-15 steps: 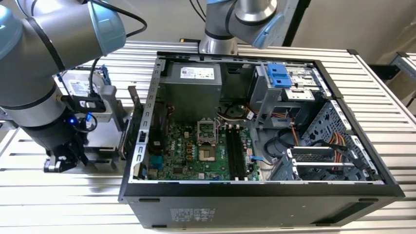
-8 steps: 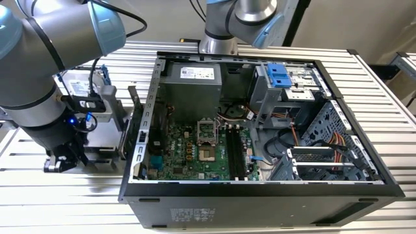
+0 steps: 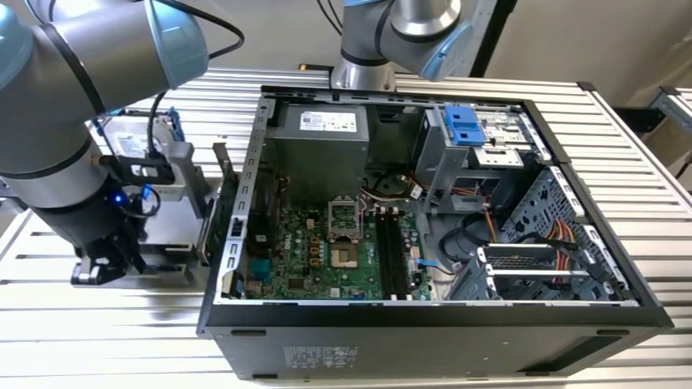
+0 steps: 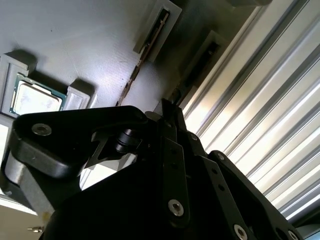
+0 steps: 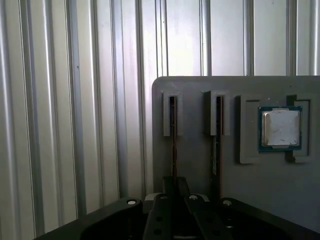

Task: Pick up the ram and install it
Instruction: 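Pick up the ram and move it above insertion slot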

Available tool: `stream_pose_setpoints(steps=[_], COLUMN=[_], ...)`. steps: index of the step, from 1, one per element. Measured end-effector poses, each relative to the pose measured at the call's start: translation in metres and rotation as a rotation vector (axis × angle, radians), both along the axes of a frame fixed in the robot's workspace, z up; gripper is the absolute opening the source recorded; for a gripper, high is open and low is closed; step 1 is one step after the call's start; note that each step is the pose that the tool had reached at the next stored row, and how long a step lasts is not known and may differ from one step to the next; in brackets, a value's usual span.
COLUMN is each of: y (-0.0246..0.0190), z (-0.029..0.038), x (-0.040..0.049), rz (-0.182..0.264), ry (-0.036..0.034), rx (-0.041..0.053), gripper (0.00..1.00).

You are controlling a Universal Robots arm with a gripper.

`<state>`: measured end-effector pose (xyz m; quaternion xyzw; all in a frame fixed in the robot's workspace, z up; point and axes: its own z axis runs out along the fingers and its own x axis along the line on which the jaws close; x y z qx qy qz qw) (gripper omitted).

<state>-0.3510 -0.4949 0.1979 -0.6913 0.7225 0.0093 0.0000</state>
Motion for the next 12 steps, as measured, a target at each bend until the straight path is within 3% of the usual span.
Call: stream_pose_setpoints(steps=[12], y=[0.0000], z=[0.0116], x=[0.0000], rz=[0.000], ry=[0.0001], rx=[0.0000], gripper=[0.00])
